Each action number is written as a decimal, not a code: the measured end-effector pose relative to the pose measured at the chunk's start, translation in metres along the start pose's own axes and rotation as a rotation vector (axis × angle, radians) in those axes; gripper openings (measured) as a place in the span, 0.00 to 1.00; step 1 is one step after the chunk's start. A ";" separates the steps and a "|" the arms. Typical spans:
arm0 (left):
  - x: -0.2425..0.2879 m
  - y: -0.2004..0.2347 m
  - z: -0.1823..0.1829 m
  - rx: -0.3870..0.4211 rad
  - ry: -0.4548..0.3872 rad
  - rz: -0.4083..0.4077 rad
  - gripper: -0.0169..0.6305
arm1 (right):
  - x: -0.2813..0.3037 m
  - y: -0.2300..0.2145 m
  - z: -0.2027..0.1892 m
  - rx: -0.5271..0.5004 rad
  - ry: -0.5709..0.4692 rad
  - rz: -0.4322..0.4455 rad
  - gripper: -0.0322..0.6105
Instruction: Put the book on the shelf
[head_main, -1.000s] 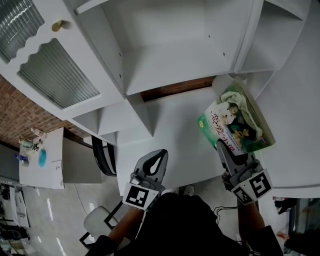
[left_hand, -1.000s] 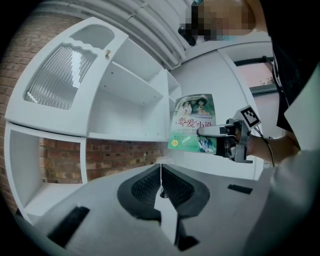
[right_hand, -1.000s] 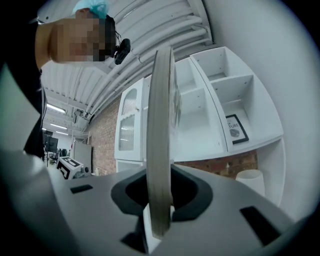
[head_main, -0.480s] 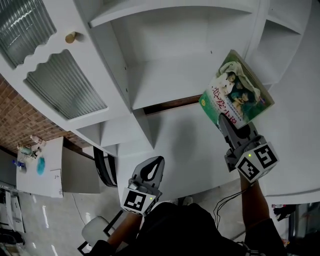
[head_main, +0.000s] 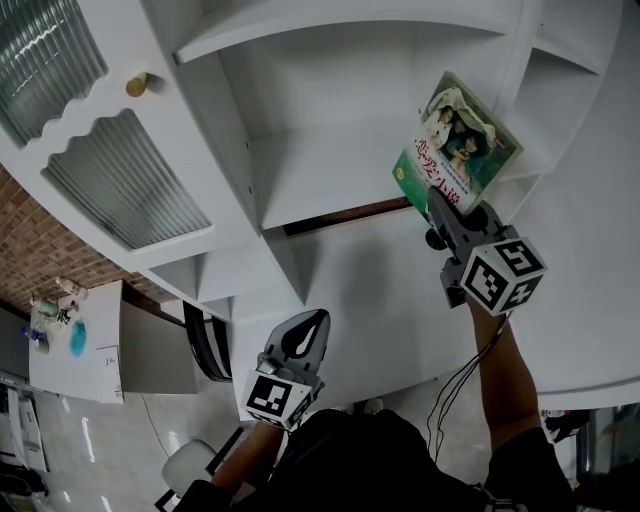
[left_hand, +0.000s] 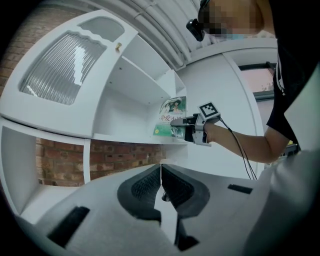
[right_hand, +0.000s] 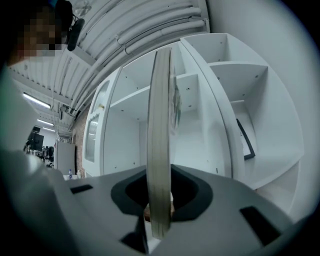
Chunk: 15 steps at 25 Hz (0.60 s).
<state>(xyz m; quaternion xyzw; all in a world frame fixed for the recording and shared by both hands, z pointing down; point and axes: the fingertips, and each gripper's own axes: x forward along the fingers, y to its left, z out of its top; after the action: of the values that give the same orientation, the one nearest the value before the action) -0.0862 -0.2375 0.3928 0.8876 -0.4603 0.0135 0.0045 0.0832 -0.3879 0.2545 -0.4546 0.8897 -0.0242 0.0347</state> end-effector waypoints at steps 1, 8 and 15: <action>0.004 0.000 0.003 -0.001 -0.007 -0.006 0.05 | 0.004 -0.003 0.000 -0.004 0.004 -0.008 0.17; 0.042 0.003 0.022 -0.016 0.034 -0.012 0.05 | 0.028 -0.026 -0.003 -0.008 0.035 -0.047 0.17; 0.064 -0.005 0.039 -0.010 -0.005 -0.049 0.05 | 0.058 -0.041 0.000 0.004 0.053 -0.067 0.17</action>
<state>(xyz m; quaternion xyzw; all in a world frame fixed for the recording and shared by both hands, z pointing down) -0.0446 -0.2883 0.3558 0.8986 -0.4387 0.0087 0.0082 0.0830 -0.4588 0.2551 -0.4834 0.8745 -0.0392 0.0111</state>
